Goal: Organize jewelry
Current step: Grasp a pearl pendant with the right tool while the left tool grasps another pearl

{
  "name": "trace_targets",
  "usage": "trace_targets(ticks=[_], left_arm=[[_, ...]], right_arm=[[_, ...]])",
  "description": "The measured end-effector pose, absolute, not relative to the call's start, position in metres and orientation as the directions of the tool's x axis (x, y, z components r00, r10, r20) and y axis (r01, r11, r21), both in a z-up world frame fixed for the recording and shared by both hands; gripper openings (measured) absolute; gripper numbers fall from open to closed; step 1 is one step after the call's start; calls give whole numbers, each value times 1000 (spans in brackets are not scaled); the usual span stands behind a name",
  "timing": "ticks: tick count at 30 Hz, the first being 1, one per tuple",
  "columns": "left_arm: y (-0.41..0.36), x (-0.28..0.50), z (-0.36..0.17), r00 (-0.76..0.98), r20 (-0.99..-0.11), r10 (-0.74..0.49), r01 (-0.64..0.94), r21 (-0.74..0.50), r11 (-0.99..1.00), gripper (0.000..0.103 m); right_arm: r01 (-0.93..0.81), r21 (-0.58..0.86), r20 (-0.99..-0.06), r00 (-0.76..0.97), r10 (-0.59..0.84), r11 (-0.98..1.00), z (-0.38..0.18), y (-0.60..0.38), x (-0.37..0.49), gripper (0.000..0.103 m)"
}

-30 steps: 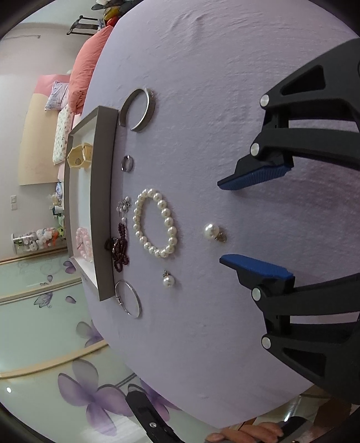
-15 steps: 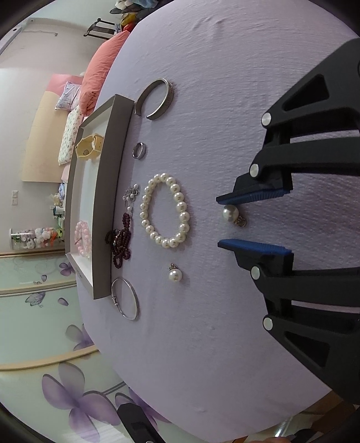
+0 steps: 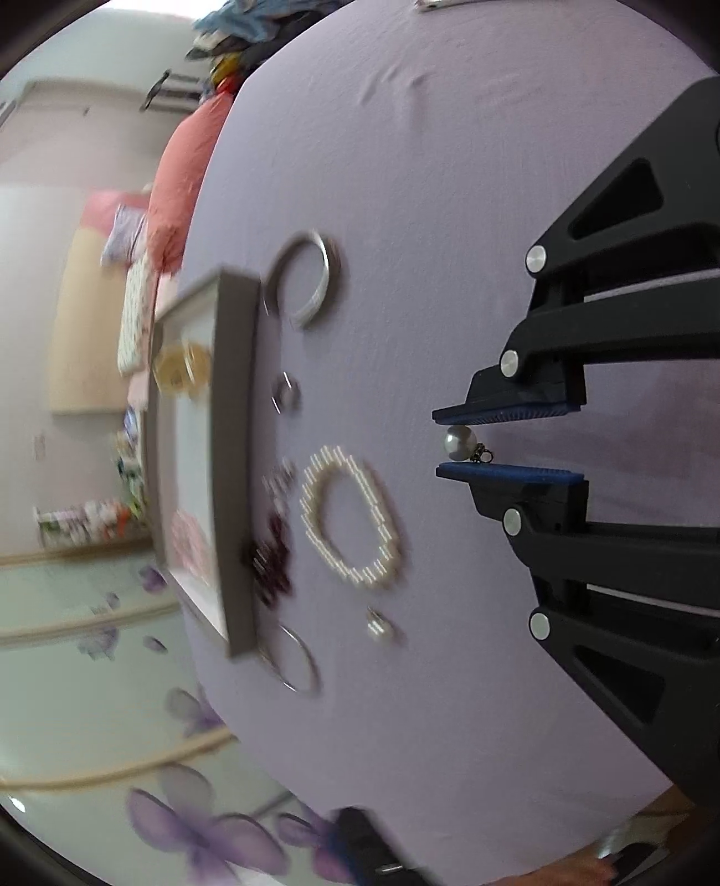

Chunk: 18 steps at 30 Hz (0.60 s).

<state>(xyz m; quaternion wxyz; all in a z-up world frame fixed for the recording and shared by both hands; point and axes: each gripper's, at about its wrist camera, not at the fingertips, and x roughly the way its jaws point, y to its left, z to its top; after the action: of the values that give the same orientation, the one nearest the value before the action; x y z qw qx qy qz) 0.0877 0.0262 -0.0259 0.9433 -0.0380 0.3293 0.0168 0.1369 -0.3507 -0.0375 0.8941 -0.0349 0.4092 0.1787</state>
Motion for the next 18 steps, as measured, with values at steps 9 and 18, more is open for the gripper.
trace_targets(ticks=[9,18], left_arm=[[-20,120,-56,709,-703,-49,23,-47,999,86],[-41,153,-80,634,-770,-70,35,-62,997,57]], right_arm=[[-298,132,-709,638,300,945,-22,-383,157,15],[-292,178,-713,620,327,940,-27,-392,167,15]])
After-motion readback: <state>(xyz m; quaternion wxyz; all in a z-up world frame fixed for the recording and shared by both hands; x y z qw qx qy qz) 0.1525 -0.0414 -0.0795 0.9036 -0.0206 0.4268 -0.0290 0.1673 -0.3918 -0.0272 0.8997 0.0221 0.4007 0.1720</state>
